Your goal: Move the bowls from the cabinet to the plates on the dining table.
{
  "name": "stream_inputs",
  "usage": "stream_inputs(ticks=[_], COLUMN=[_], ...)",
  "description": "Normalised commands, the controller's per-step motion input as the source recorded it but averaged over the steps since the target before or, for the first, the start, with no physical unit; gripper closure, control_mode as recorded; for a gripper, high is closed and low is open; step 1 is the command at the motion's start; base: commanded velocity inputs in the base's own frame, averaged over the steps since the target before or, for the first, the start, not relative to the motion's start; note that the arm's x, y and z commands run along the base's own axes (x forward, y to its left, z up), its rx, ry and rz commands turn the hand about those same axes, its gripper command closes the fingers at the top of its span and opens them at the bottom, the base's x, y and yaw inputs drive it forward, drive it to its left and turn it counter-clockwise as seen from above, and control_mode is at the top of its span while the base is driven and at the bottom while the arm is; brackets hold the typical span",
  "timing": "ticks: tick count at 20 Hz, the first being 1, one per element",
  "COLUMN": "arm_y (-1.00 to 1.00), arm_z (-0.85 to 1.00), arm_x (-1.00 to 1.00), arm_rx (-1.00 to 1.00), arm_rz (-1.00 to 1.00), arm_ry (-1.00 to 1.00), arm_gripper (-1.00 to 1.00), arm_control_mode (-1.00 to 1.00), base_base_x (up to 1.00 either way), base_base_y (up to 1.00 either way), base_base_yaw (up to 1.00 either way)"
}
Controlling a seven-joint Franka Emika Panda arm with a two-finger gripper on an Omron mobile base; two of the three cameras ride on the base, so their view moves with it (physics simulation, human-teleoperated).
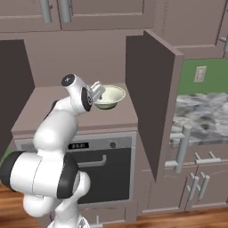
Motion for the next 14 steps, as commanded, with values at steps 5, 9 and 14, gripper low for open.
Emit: stream_inputs(ticks=[5, 9, 14], arm_y=[0.0, 0.0, 0.0], arm_z=[-0.07, -0.15, -0.15], arm_x=[0.51, 0.34, 0.27], arm_rx=[-0.1, -0.08, -0.05], arm_rz=[0.03, 0.02, 0.01], arm_ry=[0.0, 0.0, 0.0], arm_gripper=[-1.0, -1.0, -1.0], arm_control_mode=[-1.0, -1.0, -1.0], base_base_x=[0.0, 0.0, 0.0], base_base_y=[0.0, 0.0, 0.0], base_base_yaw=[0.0, 0.0, 0.0])
